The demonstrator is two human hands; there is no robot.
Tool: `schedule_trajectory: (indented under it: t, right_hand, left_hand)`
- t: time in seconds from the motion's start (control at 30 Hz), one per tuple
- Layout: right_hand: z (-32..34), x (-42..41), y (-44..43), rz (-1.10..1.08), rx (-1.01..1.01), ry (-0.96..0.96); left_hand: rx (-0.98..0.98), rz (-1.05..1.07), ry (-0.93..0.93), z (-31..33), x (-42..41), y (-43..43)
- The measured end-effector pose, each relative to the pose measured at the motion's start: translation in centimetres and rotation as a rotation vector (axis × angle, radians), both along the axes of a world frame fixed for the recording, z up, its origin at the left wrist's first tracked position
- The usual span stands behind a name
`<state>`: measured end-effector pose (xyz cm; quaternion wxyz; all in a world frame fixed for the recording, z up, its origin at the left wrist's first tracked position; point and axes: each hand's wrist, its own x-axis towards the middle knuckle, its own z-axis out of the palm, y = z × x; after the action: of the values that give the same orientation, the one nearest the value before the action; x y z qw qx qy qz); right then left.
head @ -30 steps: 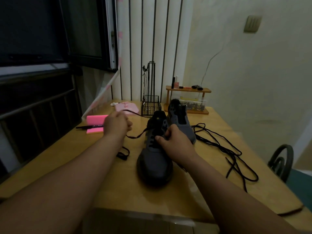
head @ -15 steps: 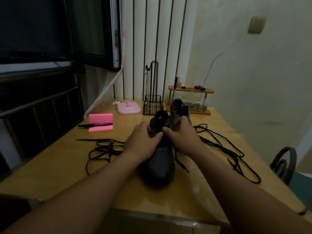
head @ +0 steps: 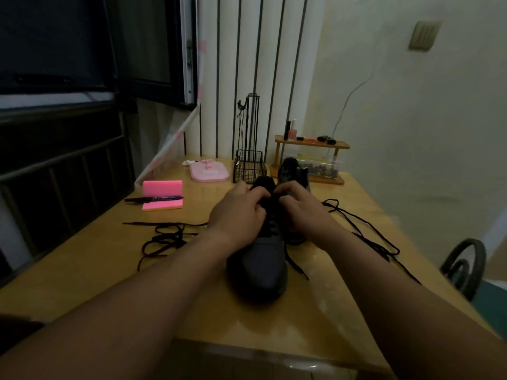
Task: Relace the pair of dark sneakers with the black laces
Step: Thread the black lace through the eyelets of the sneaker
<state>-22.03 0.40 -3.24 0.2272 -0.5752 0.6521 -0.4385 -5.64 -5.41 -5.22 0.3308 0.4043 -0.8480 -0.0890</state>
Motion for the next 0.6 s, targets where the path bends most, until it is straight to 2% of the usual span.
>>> schedule_trajectory:
  t: [0.17, 0.4, 0.5, 0.6]
  right_hand:
    - [0.1, -1.0, 0.6, 0.11, 0.035, -0.094]
    - [0.0, -1.7, 0.3, 0.15, 0.025, -0.064]
    - [-0.2, -1.8, -0.1, 0.131, 0.014, -0.003]
    - [0.0, -1.7, -0.4, 0.13, 0.005, 0.063]
  left_hand:
    - [0.152, -0.127, -0.036, 1.3, -0.4, -1.2]
    - [0.612, -0.289, 0.259, 3.1, 0.4, -1.1]
    - [0.693, -0.297, 0.387, 2.7, 0.7, -1.0]
    - [0.66, -0.278, 0.306, 3.0, 0.8, -0.8]
